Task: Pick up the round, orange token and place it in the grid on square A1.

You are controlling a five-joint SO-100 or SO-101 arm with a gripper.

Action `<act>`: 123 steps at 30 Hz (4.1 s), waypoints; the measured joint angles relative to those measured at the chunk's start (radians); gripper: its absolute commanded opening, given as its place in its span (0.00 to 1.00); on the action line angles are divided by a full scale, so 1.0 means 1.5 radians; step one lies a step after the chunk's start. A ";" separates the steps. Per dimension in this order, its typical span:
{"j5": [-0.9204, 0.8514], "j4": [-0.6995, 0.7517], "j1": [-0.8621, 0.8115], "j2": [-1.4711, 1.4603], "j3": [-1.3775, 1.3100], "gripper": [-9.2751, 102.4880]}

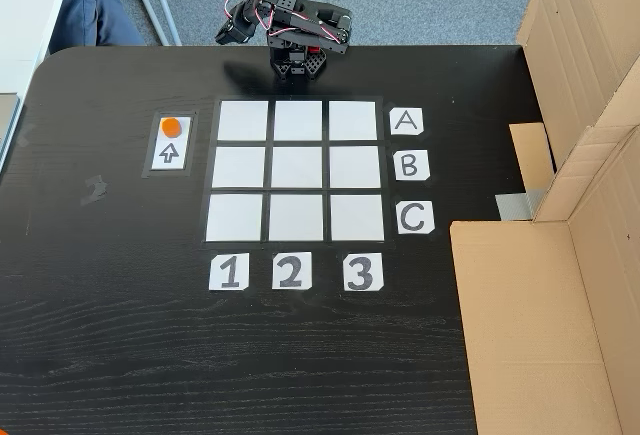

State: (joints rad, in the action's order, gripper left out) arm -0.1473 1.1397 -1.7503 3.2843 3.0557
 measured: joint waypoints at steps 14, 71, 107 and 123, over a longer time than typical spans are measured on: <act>-0.008 0.000 0.000 -0.102 -0.067 0.22; 0.138 0.261 0.375 -1.117 -1.055 0.37; 0.244 0.244 0.484 -1.572 -1.354 0.37; 0.244 0.235 0.502 -1.621 -1.399 0.37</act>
State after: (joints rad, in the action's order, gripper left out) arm 0.2194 1.4926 -0.9971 0.8529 0.9572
